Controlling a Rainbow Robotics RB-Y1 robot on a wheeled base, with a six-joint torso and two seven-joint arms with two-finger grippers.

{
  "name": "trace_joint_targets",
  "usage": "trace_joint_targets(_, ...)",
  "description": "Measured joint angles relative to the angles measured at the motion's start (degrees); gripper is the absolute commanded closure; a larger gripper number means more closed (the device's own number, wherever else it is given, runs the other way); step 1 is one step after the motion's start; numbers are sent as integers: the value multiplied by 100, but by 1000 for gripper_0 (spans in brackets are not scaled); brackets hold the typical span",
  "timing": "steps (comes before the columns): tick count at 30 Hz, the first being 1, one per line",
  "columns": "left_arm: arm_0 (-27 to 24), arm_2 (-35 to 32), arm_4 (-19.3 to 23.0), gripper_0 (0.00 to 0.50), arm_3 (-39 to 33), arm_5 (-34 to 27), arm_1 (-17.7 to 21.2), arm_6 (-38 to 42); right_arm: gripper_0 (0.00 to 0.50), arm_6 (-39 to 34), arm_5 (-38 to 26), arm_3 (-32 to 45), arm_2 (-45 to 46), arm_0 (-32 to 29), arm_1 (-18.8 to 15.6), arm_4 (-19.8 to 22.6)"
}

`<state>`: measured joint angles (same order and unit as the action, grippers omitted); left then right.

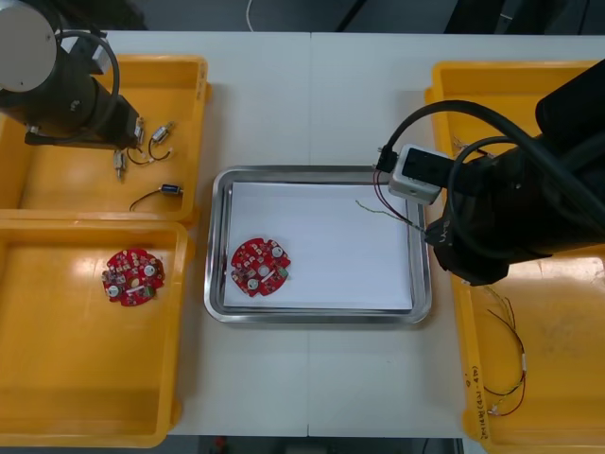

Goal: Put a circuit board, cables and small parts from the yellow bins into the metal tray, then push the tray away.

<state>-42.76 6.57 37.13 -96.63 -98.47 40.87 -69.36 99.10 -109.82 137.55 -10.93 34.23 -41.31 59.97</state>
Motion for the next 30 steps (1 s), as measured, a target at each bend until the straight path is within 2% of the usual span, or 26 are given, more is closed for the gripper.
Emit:
trace_joint_targets(8,-4,0,-18,0,801,680,1,-1,500,316,0,-36,-728,222,310,-855)
trace_joint_targets(17,-18,0,-134,0,1472,1100,1,-47,500,683,0,-406,-1383,354,635,-1488)
trace_joint_targets(26,-18,8,-137,0,1934,1548,1,-727,500,790,0,-874,-2037,377,697,-2154)
trace_joint_targets(30,-19,159,-137,0,2171,1902,2,-758,500,952,0,-1213,-2180,381,768,-2273)
